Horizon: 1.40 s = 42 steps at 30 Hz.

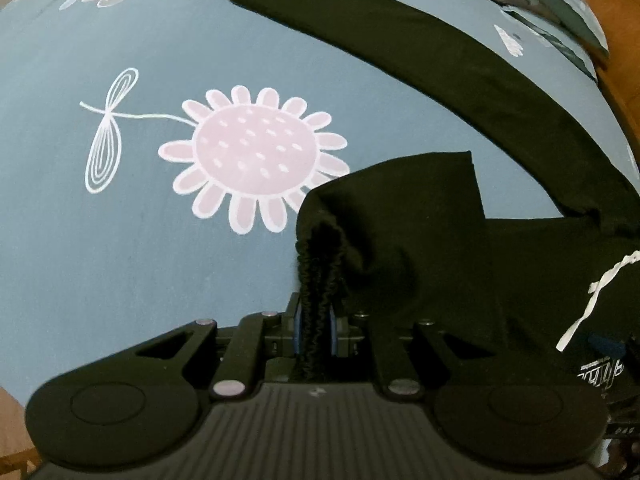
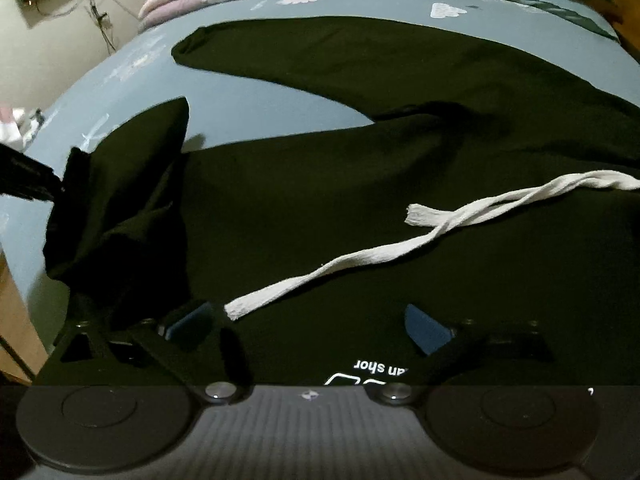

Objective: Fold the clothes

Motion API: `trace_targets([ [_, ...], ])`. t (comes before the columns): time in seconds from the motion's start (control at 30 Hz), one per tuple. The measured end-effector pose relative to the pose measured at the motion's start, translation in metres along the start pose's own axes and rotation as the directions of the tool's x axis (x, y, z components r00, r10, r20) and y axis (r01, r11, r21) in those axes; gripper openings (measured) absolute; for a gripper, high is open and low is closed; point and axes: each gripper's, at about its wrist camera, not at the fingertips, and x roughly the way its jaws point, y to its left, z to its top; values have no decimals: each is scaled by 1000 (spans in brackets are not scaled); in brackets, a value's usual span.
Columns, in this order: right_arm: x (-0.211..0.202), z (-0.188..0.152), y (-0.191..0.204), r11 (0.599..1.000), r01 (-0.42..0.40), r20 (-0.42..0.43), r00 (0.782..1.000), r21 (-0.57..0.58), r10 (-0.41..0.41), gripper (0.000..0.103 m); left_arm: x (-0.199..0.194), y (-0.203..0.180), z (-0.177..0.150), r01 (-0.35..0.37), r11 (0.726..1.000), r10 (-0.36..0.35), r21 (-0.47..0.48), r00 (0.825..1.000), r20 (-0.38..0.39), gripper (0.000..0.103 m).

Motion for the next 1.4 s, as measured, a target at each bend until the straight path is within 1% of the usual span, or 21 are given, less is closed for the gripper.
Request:
trace_targets([
  [0.17, 4, -1, 3, 1000, 0, -4, 1000, -14, 0, 103, -12, 8, -1, -34, 999, 34, -17, 999, 27, 10],
  [0.33, 6, 3, 6, 1000, 22, -5, 1000, 10, -22, 103, -32, 35, 5, -97, 994, 100, -48, 993, 65, 10],
  [0.43, 6, 5, 11, 999, 49, -16, 999, 17, -49, 103, -41, 54, 9, -124, 990, 128, -60, 989, 67, 10],
  [0.53, 1, 6, 14, 994, 82, -25, 996, 70, -81, 103, -47, 69, 11, -121, 991, 124, -51, 990, 59, 10],
  [0.63, -12, 2, 16, 980, 119, 3, 993, 161, -121, 103, -52, 83, 11, -94, 995, 95, -17, 995, 40, 10],
  [0.7, -22, -2, 22, 965, 167, 24, 984, 204, -176, 103, -55, 94, 11, -76, 997, 75, 18, 997, 33, 10],
  [0.77, -30, -6, 31, 947, 234, 40, 968, 220, -248, 103, -60, 107, 9, -46, 998, 45, 51, 999, 26, 10],
  [0.83, -40, -10, 44, 922, 315, 52, 941, 226, -335, 103, -64, 123, 9, -17, 997, 15, 80, 1000, 18, 10],
  [0.93, -57, -16, 68, 877, 412, 63, 896, 249, -439, 103, -69, 154, 11, 10, 995, -9, 99, 1000, -9, 10],
  [1.03, -71, -20, 89, 854, 435, 75, 878, 285, -473, 103, -72, 181, 13, 14, 994, -12, 109, 1000, -15, 10],
  [1.17, -71, -20, 109, 827, 473, 51, 859, 305, -510, 103, -67, 206, 14, 48, 994, -43, 102, 998, -42, 10],
  [1.3, -71, -13, 123, 824, 483, 41, 855, 296, -516, 103, -59, 224, 12, 68, 995, -63, 77, 996, -69, 10],
  [1.4, -67, -6, 127, 823, 493, 32, 853, 283, -522, 103, -61, 237, 8, 60, 998, -58, 32, 995, -81, 10],
])
